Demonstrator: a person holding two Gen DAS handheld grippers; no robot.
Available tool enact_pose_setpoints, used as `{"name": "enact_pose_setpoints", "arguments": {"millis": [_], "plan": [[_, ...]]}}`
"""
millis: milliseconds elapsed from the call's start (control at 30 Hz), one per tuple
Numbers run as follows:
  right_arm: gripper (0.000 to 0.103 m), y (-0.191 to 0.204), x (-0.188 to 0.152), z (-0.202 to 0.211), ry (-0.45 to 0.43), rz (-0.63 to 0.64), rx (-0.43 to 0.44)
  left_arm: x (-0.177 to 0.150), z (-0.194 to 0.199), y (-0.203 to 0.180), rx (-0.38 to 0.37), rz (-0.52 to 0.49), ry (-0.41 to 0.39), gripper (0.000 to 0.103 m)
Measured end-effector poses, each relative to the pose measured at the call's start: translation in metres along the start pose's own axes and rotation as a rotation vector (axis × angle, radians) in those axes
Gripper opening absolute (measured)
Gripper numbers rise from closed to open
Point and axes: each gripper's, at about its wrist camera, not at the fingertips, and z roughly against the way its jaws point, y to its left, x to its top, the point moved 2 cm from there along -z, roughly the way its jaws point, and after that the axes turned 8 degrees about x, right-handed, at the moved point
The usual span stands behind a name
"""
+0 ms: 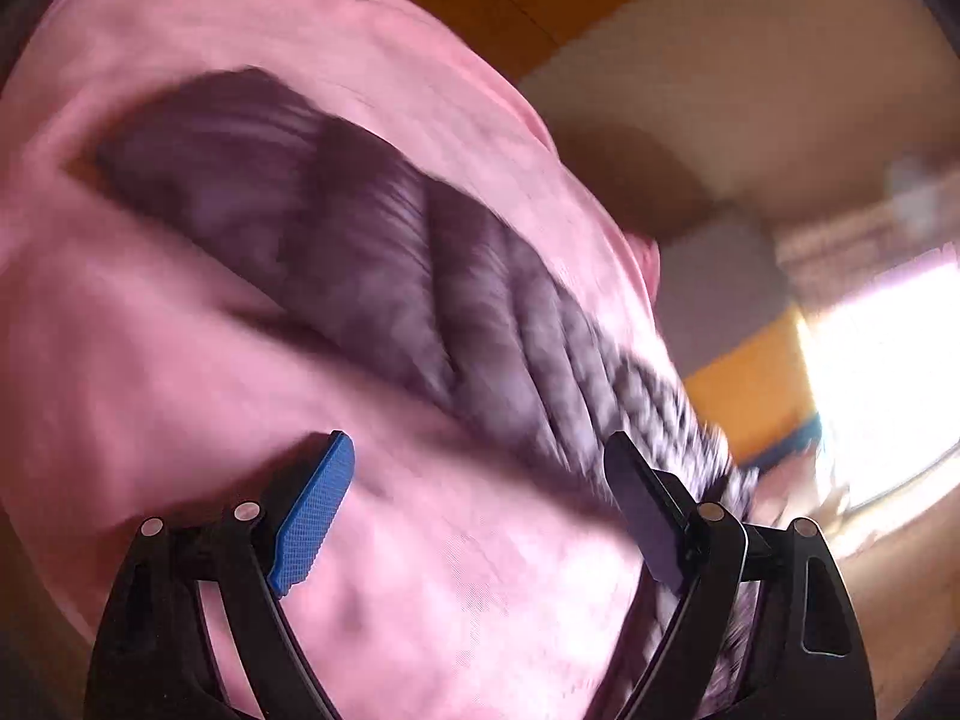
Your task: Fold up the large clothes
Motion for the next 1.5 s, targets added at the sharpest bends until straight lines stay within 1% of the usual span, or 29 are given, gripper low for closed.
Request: {"name": "enact_pose_setpoints", "arguments": {"millis": [67,133,233,300,333,367,400,433,500,567,600,667,700,767,800,833,867,900,933,967,1033,1100,1167,1233,1267,1333,1367,1433,1500], "plan": [[0.101,0.002,-0.002,0.001,-0.006,0.006,-0.005,0.019,0.002,0.026,-0.045,0.149,-0.003,0.084],[0.101,0.002,-0.002,0.001,-0.013,0.006,-0.004,0.036,-0.001,0.042,-0.053,0.247,-0.009,0.081],[0.101,0.003,-0.002,0.001,-0.02,0.003,0.002,0.054,-0.013,0.049,-0.024,0.321,-0.017,0.067],[0.101,0.003,-0.003,0.002,-0.023,0.002,0.006,0.061,-0.019,0.053,0.032,0.362,-0.007,0.03],[0.101,0.002,-0.003,0.003,-0.023,0.001,0.009,0.064,-0.022,0.05,0.038,0.361,0.004,0.024],[0.101,0.002,-0.003,0.003,-0.024,0.0,0.01,0.066,-0.02,0.041,0.04,0.332,0.0,0.018],[0.101,0.002,-0.003,0.003,-0.023,0.001,0.01,0.067,-0.012,0.017,0.053,0.229,-0.035,0.018],[0.101,0.003,-0.003,0.003,-0.022,0.002,0.007,0.066,-0.006,-0.003,0.045,0.146,-0.063,0.018],[0.101,0.002,-0.004,0.004,-0.02,0.005,0.004,0.057,0.01,-0.056,-0.011,-0.061,-0.113,0.018],[0.101,0.001,-0.004,0.004,-0.022,0.002,0.009,0.032,0.025,-0.116,-0.103,-0.262,-0.132,0.018],[0.101,0.001,-0.004,0.004,-0.023,0.0,0.012,0.019,0.029,-0.139,-0.149,-0.331,-0.127,0.018],[0.101,0.0,-0.004,0.005,-0.025,-0.003,0.017,-0.021,0.035,-0.188,-0.255,-0.488,-0.097,0.018],[0.101,0.001,-0.003,0.005,-0.025,-0.003,0.018,-0.037,0.036,-0.204,-0.286,-0.542,-0.082,0.018],[0.101,0.0,-0.004,0.005,-0.026,-0.004,0.02,-0.085,0.031,-0.238,-0.353,-0.676,-0.023,0.018],[0.101,0.0,-0.004,0.005,-0.026,-0.005,0.023,-0.102,0.029,-0.246,-0.364,-0.716,-0.004,0.024],[0.101,0.0,-0.004,0.006,-0.026,-0.006,0.026,-0.129,0.024,-0.257,-0.375,-0.79,0.026,0.03],[0.101,-0.001,-0.004,0.006,-0.027,-0.008,0.03,-0.146,0.02,-0.264,-0.379,-0.839,0.043,0.047],[0.101,-0.001,-0.004,0.006,-0.028,-0.01,0.034,-0.163,0.016,-0.269,-0.39,-0.882,0.06,0.07],[0.101,-0.002,-0.004,0.006,-0.029,-0.013,0.038,-0.185,0.01,-0.271,-0.413,-0.934,0.104,0.081],[0.101,-0.002,-0.004,0.007,-0.03,-0.015,0.041,-0.198,0.006,-0.273,-0.421,-0.97,0.135,0.09],[0.101,-0.002,-0.003,0.007,-0.033,-0.02,0.05,-0.229,0.001,-0.271,-0.399,-1.066,0.172,0.09],[0.101,-0.004,-0.003,0.008,-0.036,-0.027,0.062,-0.239,-0.006,-0.264,-0.379,-1.104,0.174,0.09],[0.101,-0.006,-0.001,0.01,-0.036,-0.043,0.082,-0.249,-0.005,-0.249,-0.376,-1.089,0.19,0.09],[0.1,-0.005,0.003,0.016,-0.026,-0.078,0.107,-0.24,0.0,-0.227,-0.361,-1.044,0.187,0.09],[0.097,-0.003,0.007,0.021,-0.036,-0.106,0.146,-0.228,0.001,-0.22,-0.349,-1.027,0.181,0.09],[0.095,0.011,0.017,0.033,-0.069,-0.127,0.281,-0.218,-0.002,-0.206,-0.315,-0.989,0.171,0.09],[0.094,0.021,0.022,0.034,-0.065,-0.123,0.346,-0.213,-0.006,-0.197,-0.288,-0.972,0.17,0.09],[0.094,0.047,0.03,0.027,-0.035,-0.096,0.445,-0.207,-0.01,-0.182,-0.251,-0.951,0.182,0.09],[0.093,0.074,0.036,0.009,0.019,-0.066,0.489,-0.202,-0.013,-0.17,-0.225,-0.92,0.192,0.09]]}}
